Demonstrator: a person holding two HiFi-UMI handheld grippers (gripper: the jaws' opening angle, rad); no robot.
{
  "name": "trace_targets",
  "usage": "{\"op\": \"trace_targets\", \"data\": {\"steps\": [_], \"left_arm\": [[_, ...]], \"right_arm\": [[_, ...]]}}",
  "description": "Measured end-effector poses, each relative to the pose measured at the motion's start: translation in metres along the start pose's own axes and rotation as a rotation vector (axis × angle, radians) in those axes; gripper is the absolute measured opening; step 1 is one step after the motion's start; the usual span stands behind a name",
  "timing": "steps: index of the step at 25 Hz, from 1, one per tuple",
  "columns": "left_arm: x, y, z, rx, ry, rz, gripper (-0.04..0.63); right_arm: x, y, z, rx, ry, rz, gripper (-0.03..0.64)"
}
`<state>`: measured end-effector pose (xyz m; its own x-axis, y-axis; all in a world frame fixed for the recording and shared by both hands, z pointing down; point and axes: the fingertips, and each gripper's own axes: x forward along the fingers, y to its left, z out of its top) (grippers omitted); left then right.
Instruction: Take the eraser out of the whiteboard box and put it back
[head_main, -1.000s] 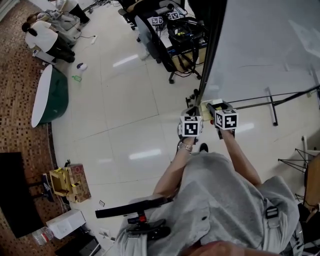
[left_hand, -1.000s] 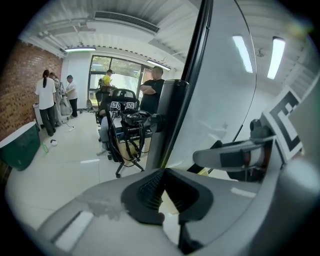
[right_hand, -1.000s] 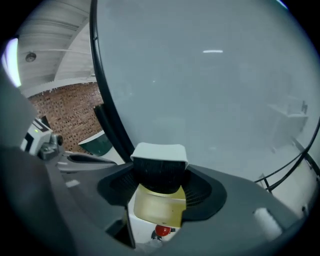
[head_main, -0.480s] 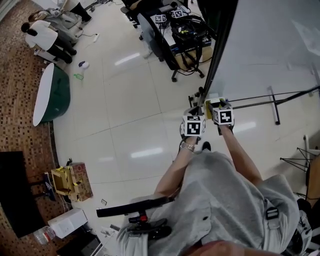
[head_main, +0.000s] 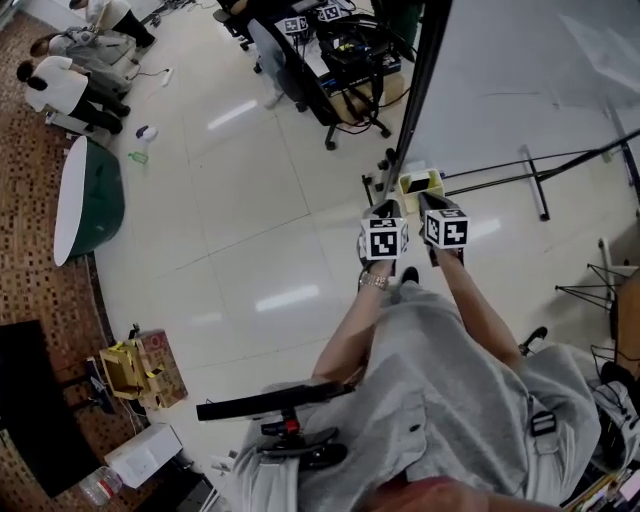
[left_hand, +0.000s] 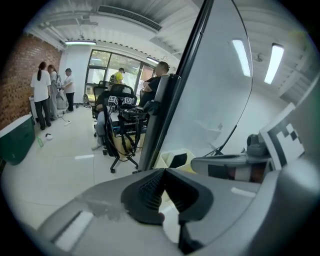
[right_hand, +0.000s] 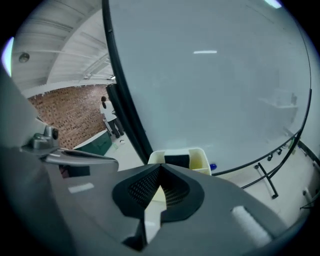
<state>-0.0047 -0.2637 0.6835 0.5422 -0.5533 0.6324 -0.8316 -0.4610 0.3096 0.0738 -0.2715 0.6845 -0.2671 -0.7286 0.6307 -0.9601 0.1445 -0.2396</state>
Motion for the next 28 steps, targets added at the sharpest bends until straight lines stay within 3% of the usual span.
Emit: {"op": "trace_targets", "data": {"steps": [9, 20, 28], "left_arm": [[-0.023, -0.052, -0.026, 0.016, -0.019, 0.052, 0.005], [-0.056, -0.158, -0.130, 0.010, 0.037, 0.125, 0.006], [-0.076, -0.171, -0.122, 0.040, 0.000, 0.127, 0.006]], "right_arm": [[-0.041, 0.033, -0.045, -0.100, 0.067, 0.136, 0.003], [-0.134, -0.001, -0.145, -0.065, 0.142, 0.257, 0.003], [-0.162, 0.003, -0.148, -0.104, 0.118, 0.260, 0.003]]}}
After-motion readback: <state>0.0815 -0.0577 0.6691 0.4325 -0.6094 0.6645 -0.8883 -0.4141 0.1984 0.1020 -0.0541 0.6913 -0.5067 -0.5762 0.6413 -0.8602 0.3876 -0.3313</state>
